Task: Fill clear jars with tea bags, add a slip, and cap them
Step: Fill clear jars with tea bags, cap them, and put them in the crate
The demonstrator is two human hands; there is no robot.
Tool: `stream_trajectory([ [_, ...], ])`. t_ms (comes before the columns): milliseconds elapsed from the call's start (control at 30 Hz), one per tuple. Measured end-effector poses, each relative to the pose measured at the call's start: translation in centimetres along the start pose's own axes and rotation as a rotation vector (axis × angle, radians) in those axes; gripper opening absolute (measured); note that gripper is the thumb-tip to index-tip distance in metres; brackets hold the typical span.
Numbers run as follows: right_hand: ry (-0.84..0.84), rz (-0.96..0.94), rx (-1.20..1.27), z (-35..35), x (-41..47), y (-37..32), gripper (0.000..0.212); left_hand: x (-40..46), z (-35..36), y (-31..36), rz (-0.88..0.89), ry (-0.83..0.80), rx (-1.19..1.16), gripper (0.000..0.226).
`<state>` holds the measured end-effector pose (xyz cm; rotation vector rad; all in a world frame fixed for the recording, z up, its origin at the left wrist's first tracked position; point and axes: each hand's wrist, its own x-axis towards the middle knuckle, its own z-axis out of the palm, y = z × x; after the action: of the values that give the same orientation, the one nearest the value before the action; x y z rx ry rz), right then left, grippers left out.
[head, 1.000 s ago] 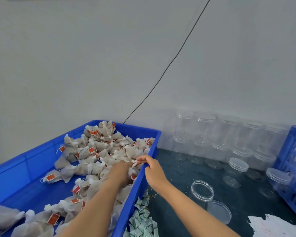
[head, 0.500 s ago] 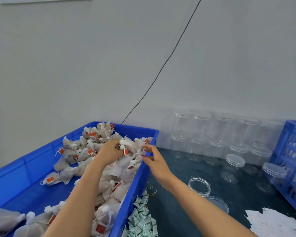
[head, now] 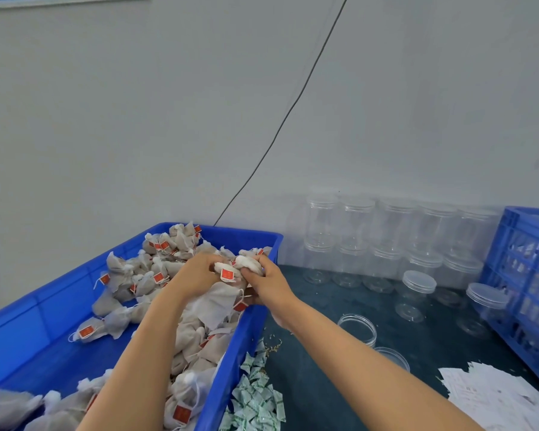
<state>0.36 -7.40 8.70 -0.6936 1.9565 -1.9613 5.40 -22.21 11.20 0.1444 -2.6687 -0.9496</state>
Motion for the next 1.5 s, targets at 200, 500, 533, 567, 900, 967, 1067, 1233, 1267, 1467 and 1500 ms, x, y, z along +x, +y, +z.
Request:
stream_trajectory([
  [200,0.022,0.131,0.092,0.7,0.7,0.2,0.024,0.3,0.2,-0.8,-0.079,0.048,-0.064,0.009],
  [500,0.001,0.188,0.222,0.9,1.2,0.3,0.022,0.4,-0.2,-0.7,-0.127,-0.035,-0.196,0.020],
  [533,-0.011,0.193,0.220,1.0,1.1,0.3,0.023,0.3,-0.2,-0.8,-0.123,-0.033,-0.212,0.022],
  [567,-0.023,0.199,0.223,1.0,1.1,0.3,0.024,0.2,-0.2,-0.9,-0.118,-0.027,-0.219,0.023],
  [900,0.039,0.171,0.312,0.2,0.6,-0.2,0.037,0.1,0.0,-0.3,-0.070,0.103,-0.127,0.022],
  [967,0.037,0.165,0.355,-0.4,0.2,-0.8,0.037,0.1,0.3,0.4,-0.060,0.160,-0.157,0.024],
  [1067,-0.014,0.121,0.450,-1.7,-0.7,-1.8,0.032,0.2,0.8,2.4,0.017,0.257,-0.242,0.020],
  [1233,-0.041,-0.001,0.473,-5.5,-3.0,-3.5,0.032,-0.1,2.3,6.6,0.121,0.295,-0.494,0.030],
  [1267,-0.025,-0.012,0.443,-6.5,-3.5,-3.7,0.033,-0.2,2.7,7.5,0.119,0.282,-0.542,0.029],
  [1467,0.262,-0.079,0.139,-13.0,-6.0,-3.7,0.030,-0.6,6.5,11.6,0.072,0.094,-0.754,0.028],
  [1500,0.320,-0.084,0.072,-14.0,-6.3,-3.5,0.028,-0.7,7.1,11.9,0.067,0.070,-0.722,0.027],
])
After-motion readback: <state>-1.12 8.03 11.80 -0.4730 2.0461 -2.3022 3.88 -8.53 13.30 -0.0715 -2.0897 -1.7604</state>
